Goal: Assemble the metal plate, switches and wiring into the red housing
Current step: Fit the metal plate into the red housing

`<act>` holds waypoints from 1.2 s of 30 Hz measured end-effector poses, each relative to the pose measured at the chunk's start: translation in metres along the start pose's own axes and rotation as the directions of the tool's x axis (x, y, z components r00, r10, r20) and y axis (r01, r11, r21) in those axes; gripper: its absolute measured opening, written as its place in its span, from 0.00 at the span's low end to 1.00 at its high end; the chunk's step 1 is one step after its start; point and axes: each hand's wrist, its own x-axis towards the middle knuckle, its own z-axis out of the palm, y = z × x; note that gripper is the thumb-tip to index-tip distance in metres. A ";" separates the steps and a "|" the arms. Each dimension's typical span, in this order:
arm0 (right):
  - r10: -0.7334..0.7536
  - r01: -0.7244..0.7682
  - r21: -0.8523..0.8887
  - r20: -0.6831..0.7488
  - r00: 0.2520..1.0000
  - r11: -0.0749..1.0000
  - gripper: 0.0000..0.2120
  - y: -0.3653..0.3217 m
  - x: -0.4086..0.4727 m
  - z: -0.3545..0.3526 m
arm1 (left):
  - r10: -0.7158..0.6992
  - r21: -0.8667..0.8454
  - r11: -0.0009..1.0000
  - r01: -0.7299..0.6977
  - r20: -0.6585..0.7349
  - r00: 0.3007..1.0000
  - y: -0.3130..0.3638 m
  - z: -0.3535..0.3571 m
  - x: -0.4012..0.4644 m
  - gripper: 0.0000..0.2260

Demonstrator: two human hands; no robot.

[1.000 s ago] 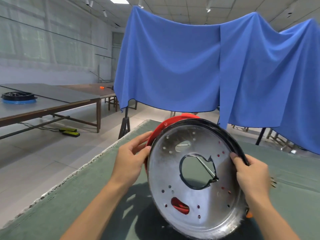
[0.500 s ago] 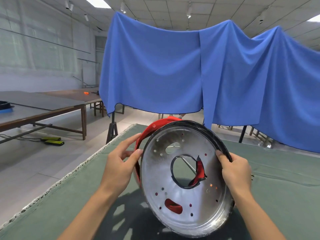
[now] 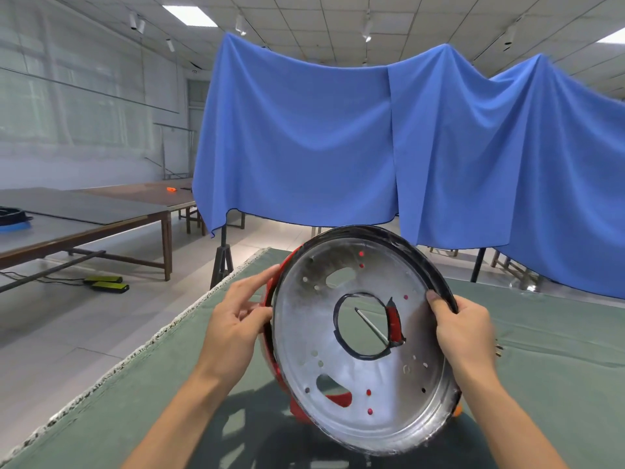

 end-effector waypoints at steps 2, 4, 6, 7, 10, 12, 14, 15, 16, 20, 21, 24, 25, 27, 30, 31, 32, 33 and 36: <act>-0.012 0.012 -0.024 -0.012 1.000 1.000 0.23 -0.004 -0.001 0.000 | -0.030 -0.061 0.998 0.032 0.037 0.999 0.001 -0.003 0.000 0.25; -0.029 0.028 -0.047 -0.022 0.999 0.999 0.23 -0.009 -0.002 -0.001 | -0.062 -0.102 0.993 0.067 0.056 0.997 0.002 -0.005 0.000 0.29; -0.040 0.039 -0.078 -0.017 0.999 0.996 0.23 -0.014 -0.003 -0.001 | -0.102 -0.170 0.979 0.109 0.053 0.993 0.001 -0.007 0.002 0.29; -0.044 0.043 -0.094 -0.014 0.999 0.995 0.23 -0.016 -0.003 -0.001 | -0.126 -0.219 0.967 0.134 0.050 0.991 0.000 -0.007 0.003 0.29; -0.045 0.045 -0.101 0.002 0.999 0.994 0.22 -0.020 -0.003 0.002 | -0.187 -0.404 0.893 0.199 0.068 0.980 0.001 -0.007 0.003 0.29; -0.030 0.033 -0.087 0.030 0.999 0.996 0.22 -0.021 -0.004 0.005 | -0.207 -0.514 0.827 0.229 0.101 0.973 0.004 -0.004 0.001 0.28; -0.021 0.024 -0.083 0.045 0.999 0.996 0.21 -0.021 -0.005 0.007 | -0.199 -0.586 0.780 0.220 0.100 0.975 0.006 -0.001 0.000 0.22; -0.022 0.026 -0.078 0.042 0.999 0.997 0.21 -0.021 -0.006 0.008 | -0.179 -0.601 0.775 0.198 0.092 0.980 0.006 0.000 0.000 0.18; -0.031 0.033 -0.072 0.034 0.999 0.997 0.22 -0.022 -0.006 0.008 | -0.150 -0.603 0.779 0.170 0.083 0.985 0.007 0.001 -0.001 0.15; -0.093 0.092 -0.076 -0.009 0.996 0.993 0.22 -0.023 -0.010 0.009 | -0.034 -0.426 0.902 0.066 0.081 0.996 0.008 0.003 -0.004 0.17; -0.109 0.107 -0.090 -0.017 0.994 0.990 0.22 -0.023 -0.011 0.010 | -0.031 -0.355 0.933 0.063 0.096 0.995 0.010 0.005 -0.005 0.19; -0.146 0.141 -0.122 -0.029 0.989 0.982 0.21 -0.023 -0.014 0.010 | -0.022 -0.187 0.982 0.036 0.074 0.997 0.014 0.006 -0.004 0.17; -0.155 0.149 -0.127 -0.033 0.987 0.981 0.20 -0.023 -0.015 0.010 | -0.018 -0.137 0.990 0.022 0.030 0.999 0.016 0.005 -0.003 0.12; -0.180 0.173 -0.122 -0.045 0.983 0.977 0.19 -0.024 -0.017 0.010 | -0.007 -0.015 1.000 0.006 -0.061 0.998 0.020 0.006 0.000 0.07; -0.221 0.215 -0.092 -0.060 0.974 0.972 0.16 -0.026 -0.021 0.010 | 0.025 0.133 0.991 -0.006 -0.138 0.990 0.023 0.004 0.003 0.14; -0.223 0.218 -0.084 -0.058 0.973 0.972 0.15 -0.026 -0.021 0.010 | 0.039 0.168 0.986 -0.013 -0.149 0.988 0.023 0.003 0.003 0.14; -0.219 0.215 -0.079 -0.052 0.974 0.974 0.16 -0.027 -0.022 0.010 | 0.056 0.198 0.980 -0.025 -0.151 0.987 0.022 0.003 0.003 0.14; -0.212 0.208 -0.074 -0.044 0.976 0.975 0.16 -0.027 -0.022 0.010 | 0.077 0.220 0.975 -0.044 -0.146 0.986 0.022 0.004 0.003 0.14; -0.182 0.181 -0.051 -0.018 0.983 0.982 0.16 -0.029 -0.021 0.009 | 0.131 0.239 0.966 -0.095 -0.139 0.982 0.022 0.008 0.003 0.15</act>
